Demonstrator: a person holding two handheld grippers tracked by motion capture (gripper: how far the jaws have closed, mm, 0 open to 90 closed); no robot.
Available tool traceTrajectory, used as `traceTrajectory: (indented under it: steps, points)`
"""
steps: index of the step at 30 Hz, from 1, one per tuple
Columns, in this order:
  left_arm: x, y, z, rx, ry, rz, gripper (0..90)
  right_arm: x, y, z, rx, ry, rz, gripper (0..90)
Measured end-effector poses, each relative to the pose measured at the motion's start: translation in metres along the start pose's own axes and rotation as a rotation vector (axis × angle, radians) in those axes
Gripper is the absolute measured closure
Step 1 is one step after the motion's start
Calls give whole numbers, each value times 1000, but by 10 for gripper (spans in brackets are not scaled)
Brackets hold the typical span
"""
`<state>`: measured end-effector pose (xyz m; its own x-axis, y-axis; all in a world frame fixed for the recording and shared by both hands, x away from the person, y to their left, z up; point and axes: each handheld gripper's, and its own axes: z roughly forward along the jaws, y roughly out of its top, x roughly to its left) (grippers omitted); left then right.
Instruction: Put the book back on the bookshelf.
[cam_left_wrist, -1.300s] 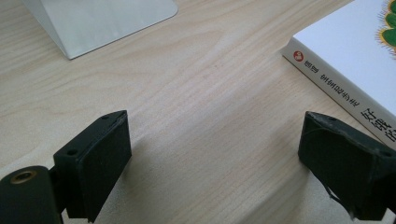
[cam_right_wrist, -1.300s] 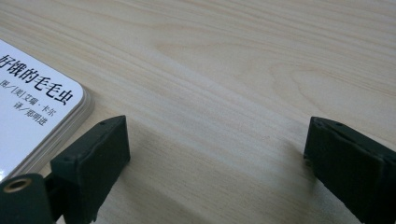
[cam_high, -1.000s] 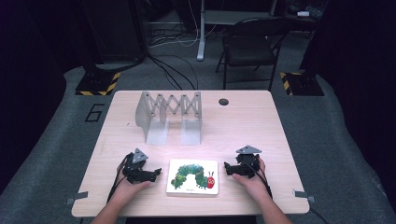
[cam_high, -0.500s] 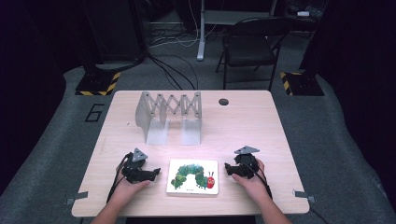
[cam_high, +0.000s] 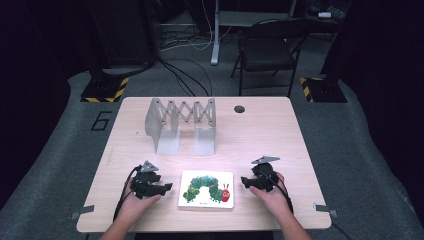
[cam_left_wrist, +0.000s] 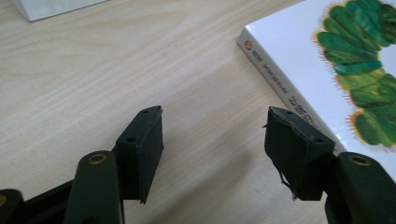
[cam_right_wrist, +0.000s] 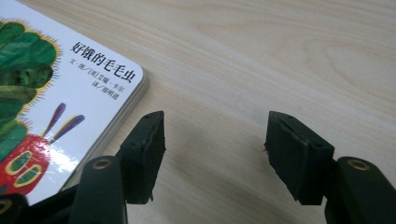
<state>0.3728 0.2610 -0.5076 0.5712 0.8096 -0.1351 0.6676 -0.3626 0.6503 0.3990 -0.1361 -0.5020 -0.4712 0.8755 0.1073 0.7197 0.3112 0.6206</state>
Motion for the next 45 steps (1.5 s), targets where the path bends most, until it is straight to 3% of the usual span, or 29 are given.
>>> traceTrajectory:
  steps: [2, 5, 11, 14, 16, 19, 20, 21, 23, 25, 27, 32, 38, 41, 42, 45]
  points:
    - [-6, 2, -2, 13, -1, 32, 370, 5, 3, -4, 15, 27, -2, 390]
    - [-15, 11, -10, 14, -69, 12, 370, 12, 13, -14, 31, 59, -28, 393]
    - [-23, 13, -15, 4, -73, 38, 355, 23, 21, -24, 20, 64, -63, 395]
    - [-27, 7, -15, 32, -56, 56, 346, 25, 24, -25, 9, 60, -60, 394]
    - [-29, 3, -16, 27, -63, 70, 346, 24, 26, -23, 7, 71, -54, 394]
    - [-33, -2, -17, -4, -84, 49, 346, 25, 27, -18, 11, 77, -52, 391]
    - [-33, -2, -18, -11, -93, 74, 346, 25, 27, -16, 10, 75, -48, 391]
    - [-35, -5, -16, -21, -108, 73, 346, 24, 27, -13, 6, 65, -51, 389]
    - [-37, -6, -16, -19, -110, 63, 346, 22, 26, -9, 7, 60, -44, 390]
    - [-37, -6, -13, -36, -108, 95, 346, 19, 26, -6, 12, 67, -27, 388]
    - [-38, -6, -12, -44, -112, 84, 345, 18, 25, -6, 12, 66, -27, 388]
    - [-42, -9, -8, -25, -113, 121, 344, 15, 25, -1, 18, 77, -21, 389]
    - [-47, -12, -5, -17, -137, 99, 329, 21, 29, 5, 19, 119, -22, 391]
    - [-49, -14, -3, -4, -129, 121, 326, 23, 30, 8, 21, 127, -24, 398]
    - [-51, -15, -2, -2, -134, 104, 325, 24, 30, 10, 18, 126, -29, 404]
    - [-54, -17, -2, 5, -119, 135, 319, 26, 34, 14, 14, 141, -37, 428]
